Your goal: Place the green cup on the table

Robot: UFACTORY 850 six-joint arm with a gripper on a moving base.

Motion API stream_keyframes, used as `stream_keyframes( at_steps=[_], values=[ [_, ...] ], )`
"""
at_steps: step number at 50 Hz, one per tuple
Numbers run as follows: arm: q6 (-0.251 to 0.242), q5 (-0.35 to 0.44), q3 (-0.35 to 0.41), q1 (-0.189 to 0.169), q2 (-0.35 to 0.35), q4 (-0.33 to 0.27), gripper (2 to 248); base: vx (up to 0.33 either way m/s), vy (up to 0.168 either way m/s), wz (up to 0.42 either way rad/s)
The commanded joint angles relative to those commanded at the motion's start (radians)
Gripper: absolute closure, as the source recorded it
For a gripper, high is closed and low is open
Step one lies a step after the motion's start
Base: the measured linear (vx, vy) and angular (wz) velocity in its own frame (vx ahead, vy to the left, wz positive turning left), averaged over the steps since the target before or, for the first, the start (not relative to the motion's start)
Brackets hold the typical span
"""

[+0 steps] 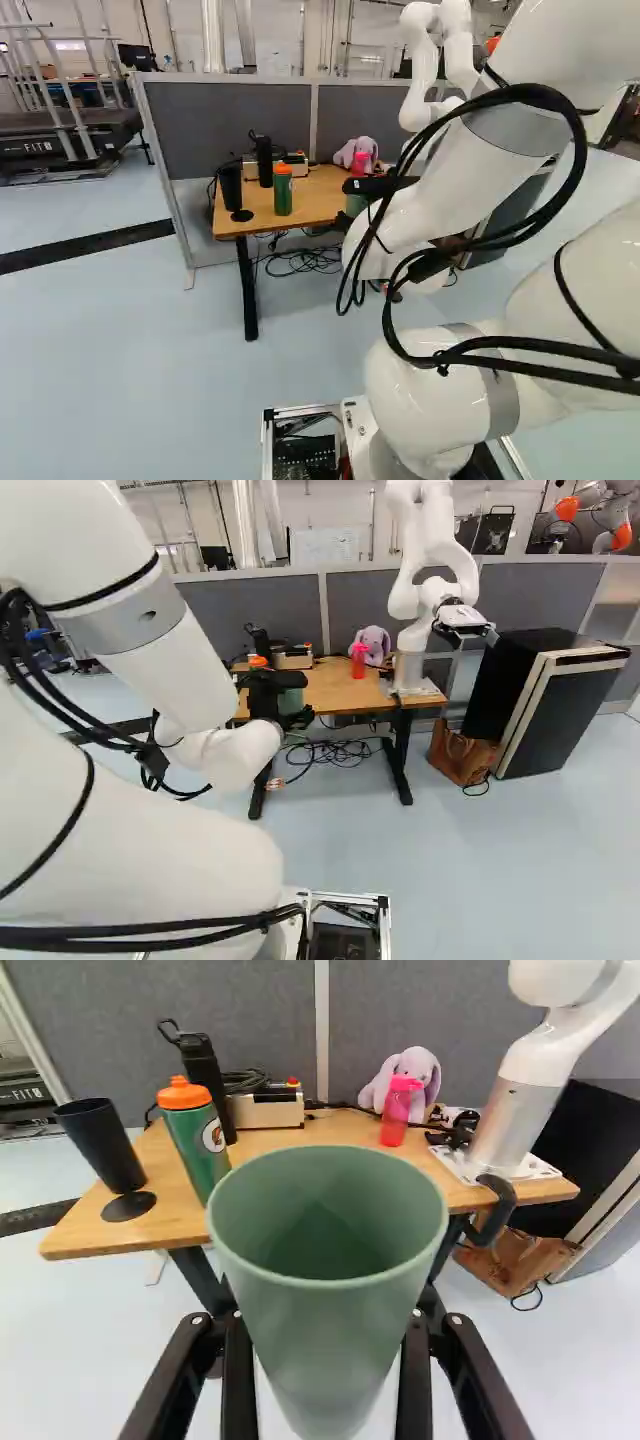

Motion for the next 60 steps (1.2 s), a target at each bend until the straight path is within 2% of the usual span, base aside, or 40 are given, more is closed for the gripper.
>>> stream_keyframes(
  at_steps=[9,20,60],
  values=[
    [0.000,0.000,-0.002,0.000,-0.002,0.000,128,0.307,0.014,0.055],
    [0.000,0.000,-0.012,0.000,-0.004,0.000,128,0.049,0.001,0.003],
    [0.000,0.000,-0.216,0.000,-0.123,0.000,128,0.000,0.000,0.000]
  ],
)
